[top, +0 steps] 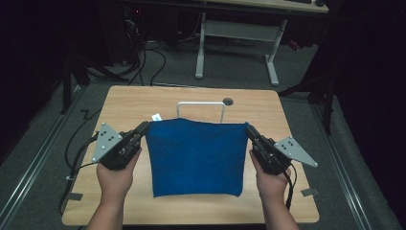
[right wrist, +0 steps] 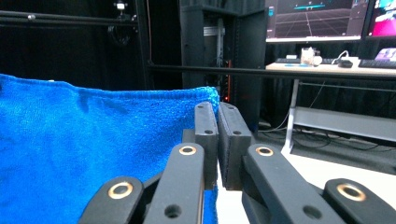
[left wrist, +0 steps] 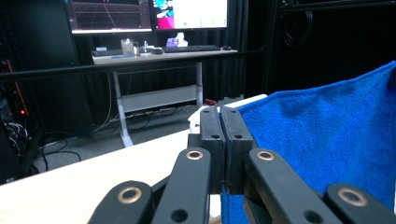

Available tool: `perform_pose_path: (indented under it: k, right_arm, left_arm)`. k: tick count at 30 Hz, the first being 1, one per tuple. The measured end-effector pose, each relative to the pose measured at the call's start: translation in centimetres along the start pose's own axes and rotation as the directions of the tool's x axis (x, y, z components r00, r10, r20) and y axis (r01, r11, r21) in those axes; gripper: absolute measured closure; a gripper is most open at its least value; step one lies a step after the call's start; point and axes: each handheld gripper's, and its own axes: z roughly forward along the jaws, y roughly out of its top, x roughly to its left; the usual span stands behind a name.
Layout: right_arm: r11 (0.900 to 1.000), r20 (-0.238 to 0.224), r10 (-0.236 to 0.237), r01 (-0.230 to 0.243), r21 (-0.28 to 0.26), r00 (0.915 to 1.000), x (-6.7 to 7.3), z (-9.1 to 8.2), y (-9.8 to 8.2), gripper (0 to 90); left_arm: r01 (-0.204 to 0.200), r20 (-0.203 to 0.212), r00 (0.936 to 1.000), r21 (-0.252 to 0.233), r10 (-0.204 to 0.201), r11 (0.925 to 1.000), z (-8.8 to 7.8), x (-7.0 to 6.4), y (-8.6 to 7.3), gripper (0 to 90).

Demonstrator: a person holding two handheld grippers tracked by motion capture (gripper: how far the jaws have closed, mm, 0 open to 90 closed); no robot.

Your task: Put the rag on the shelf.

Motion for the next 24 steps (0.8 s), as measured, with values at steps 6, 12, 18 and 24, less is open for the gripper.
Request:
perform_pose_path:
  k: [6,12,18,24]
  right_arm:
    - [1.0,0.005,-0.001,0.002,-0.025,1.0,-0.5,-0.2,1.1,88.0]
    - [0.999,0.011,-0.006,0.006,-0.038,0.9999,-0.9,0.0,2.0,88.1]
    - [0.999,0.017,0.002,-0.001,-0.04,0.9998,-1.4,0.6,2.6,88.1]
    - [0.999,0.023,0.001,0.0,-0.045,0.9997,-1.7,1.5,3.5,88.1]
  left_arm:
    - [0.003,-0.002,1.0,-0.002,-0.003,1.0,0.5,-0.5,0.8,89.4]
    - [-0.003,-0.01,0.9999,-0.003,0.003,1.0,1.1,-0.4,1.7,89.5]
    - [-0.011,-0.021,0.9997,-0.019,0.01,0.9998,1.5,0.1,2.8,89.5]
    - [-0.016,-0.038,0.9992,-0.039,0.015,0.9991,2.2,1.2,3.9,89.5]
